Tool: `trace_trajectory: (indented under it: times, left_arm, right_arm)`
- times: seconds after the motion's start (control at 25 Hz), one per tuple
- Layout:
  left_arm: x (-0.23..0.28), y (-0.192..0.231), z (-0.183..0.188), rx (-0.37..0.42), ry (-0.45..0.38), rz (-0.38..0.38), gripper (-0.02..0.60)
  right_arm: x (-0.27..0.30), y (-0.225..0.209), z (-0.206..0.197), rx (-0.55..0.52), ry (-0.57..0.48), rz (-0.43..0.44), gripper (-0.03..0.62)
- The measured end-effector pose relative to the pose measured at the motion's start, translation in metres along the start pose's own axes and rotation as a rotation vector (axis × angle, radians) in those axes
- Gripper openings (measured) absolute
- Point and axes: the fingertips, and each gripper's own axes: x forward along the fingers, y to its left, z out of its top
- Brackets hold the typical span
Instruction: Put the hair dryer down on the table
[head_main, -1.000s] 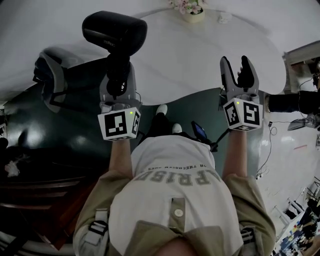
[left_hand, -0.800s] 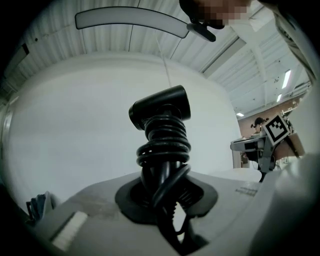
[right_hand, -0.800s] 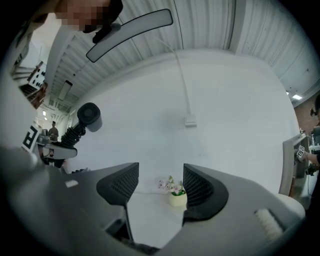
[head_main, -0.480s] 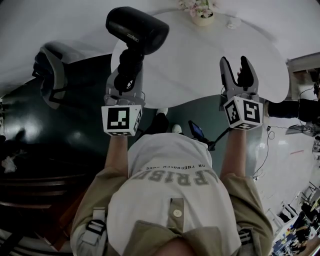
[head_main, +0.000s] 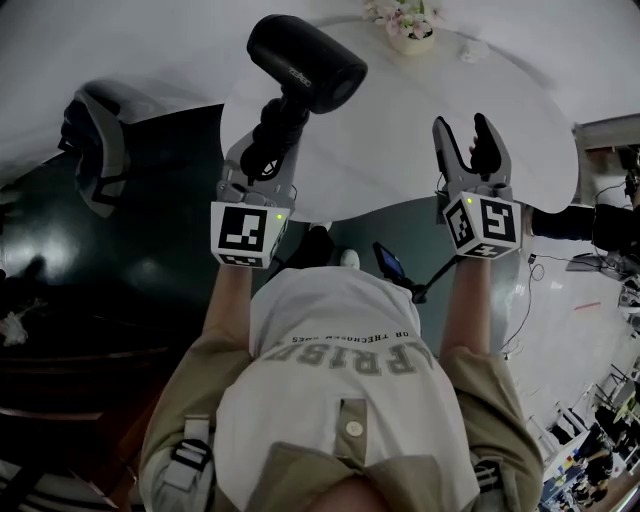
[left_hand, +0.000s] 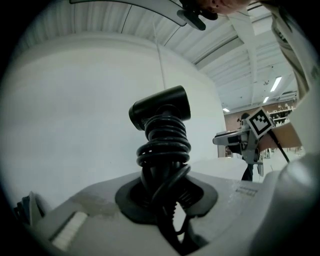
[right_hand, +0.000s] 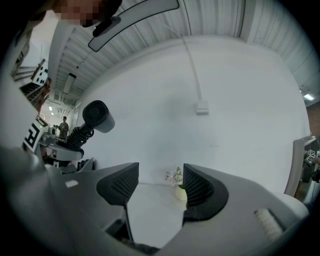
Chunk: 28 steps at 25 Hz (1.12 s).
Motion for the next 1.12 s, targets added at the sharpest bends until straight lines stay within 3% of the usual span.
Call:
trace_trajectory:
  times: [0.52,1.12]
  left_arm:
    - [0.011,-0.006,-0.032,0.074,0.094,-0.085,0.086]
    - [0.025,-0.008,-0.069,0.078,0.179,-0.142,0.086]
  right_arm:
    - [0.018,0.031,-0.013,-0.059,0.068,0.085,0.282]
    - [0.034,0.066,-0.041,-0.092,0.157,0.245,0.285]
